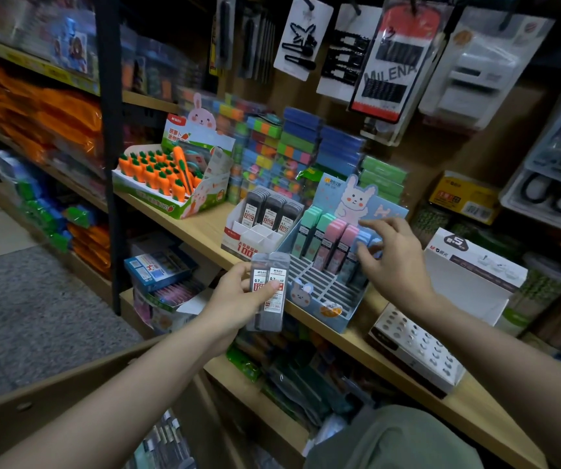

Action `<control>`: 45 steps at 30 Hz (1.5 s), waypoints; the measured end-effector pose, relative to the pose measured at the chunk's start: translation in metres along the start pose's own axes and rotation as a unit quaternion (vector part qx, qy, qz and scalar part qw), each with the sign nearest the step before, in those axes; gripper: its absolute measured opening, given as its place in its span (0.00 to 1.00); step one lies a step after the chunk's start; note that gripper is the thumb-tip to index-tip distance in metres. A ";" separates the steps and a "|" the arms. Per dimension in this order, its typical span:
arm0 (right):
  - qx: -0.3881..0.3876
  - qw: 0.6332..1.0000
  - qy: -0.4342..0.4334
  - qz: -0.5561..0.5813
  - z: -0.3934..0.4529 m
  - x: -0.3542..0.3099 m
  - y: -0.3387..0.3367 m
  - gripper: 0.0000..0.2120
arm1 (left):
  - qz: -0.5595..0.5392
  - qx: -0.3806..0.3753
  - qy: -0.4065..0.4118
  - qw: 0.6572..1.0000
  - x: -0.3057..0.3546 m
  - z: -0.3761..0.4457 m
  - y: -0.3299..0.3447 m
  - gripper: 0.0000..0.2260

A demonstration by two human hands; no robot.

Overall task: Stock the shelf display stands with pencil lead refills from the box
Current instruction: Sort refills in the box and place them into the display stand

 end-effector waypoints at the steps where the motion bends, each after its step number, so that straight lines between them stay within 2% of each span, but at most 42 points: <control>1: -0.015 0.999 0.001 0.035 -0.002 -0.008 -0.001 0.14 | -0.001 -0.007 0.005 1.000 0.001 0.000 0.000 0.16; 4: -0.165 0.974 0.044 0.150 -0.008 -0.037 0.011 0.17 | -0.013 -0.030 0.021 0.999 0.006 0.000 0.002 0.16; 6: -0.226 0.960 0.047 0.159 -0.011 -0.054 0.025 0.21 | -0.013 -0.046 0.034 0.998 0.009 0.000 0.002 0.16; 12: -0.220 0.950 0.070 0.210 -0.001 -0.076 0.048 0.17 | -0.009 -0.055 0.053 0.997 0.015 0.005 -0.011 0.15; 15: -0.222 0.937 0.107 0.247 0.014 -0.081 0.049 0.16 | -0.065 -0.051 0.013 0.996 0.019 0.010 -0.020 0.10; 17: -0.199 0.928 0.129 0.285 0.030 -0.084 0.047 0.16 | -0.093 -0.021 -0.009 0.995 0.022 0.017 -0.029 0.09; 19: -0.181 0.921 0.132 0.319 0.043 -0.089 0.048 0.16 | -0.107 -0.001 -0.009 0.994 0.028 0.023 -0.039 0.10; 22: -0.207 0.910 0.104 0.343 0.049 -0.100 0.059 0.15 | -0.100 -0.047 0.016 0.994 0.036 0.026 -0.049 0.15; 24: -0.222 0.920 0.070 0.316 0.047 -0.104 0.070 0.17 | -0.035 -0.077 0.036 0.996 0.040 0.026 -0.051 0.18; 26: -0.216 0.937 0.042 0.273 0.045 -0.106 0.078 0.18 | 0.022 -0.089 0.060 0.994 0.040 0.027 -0.051 0.17; 30: -0.212 0.954 -0.020 0.209 0.044 -0.106 0.082 0.16 | 0.035 -0.109 0.067 0.991 0.041 0.025 -0.053 0.17; 35: -0.251 0.953 -0.071 0.156 0.048 -0.110 0.083 0.14 | 0.049 -0.114 0.048 0.991 0.041 0.024 -0.050 0.19; 38: -0.266 0.951 -0.062 0.148 0.055 -0.111 0.080 0.13 | 0.083 -0.099 0.036 0.991 0.040 0.030 -0.051 0.18; 40: -0.270 0.949 -0.050 0.155 0.067 -0.111 0.075 0.12 | 0.151 -0.065 0.059 0.985 0.043 0.036 -0.055 0.18; 43: -0.201 0.966 -0.009 0.161 0.093 -0.105 0.066 0.14 | 0.273 0.070 0.115 0.953 0.045 0.049 -0.071 0.22; 45: -0.139 0.978 0.020 0.152 0.111 -0.097 0.064 0.15 | 0.357 0.119 0.146 0.915 0.042 0.053 -0.082 0.20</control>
Point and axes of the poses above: each hand's wrist, its own z-axis towards the middle knuckle, its own y-axis out of the palm, x = y × z, the point moved 2 cm from there along z, towards the middle knuckle, and after that the axes turned 7 degrees about z, right-handed, at the moved point
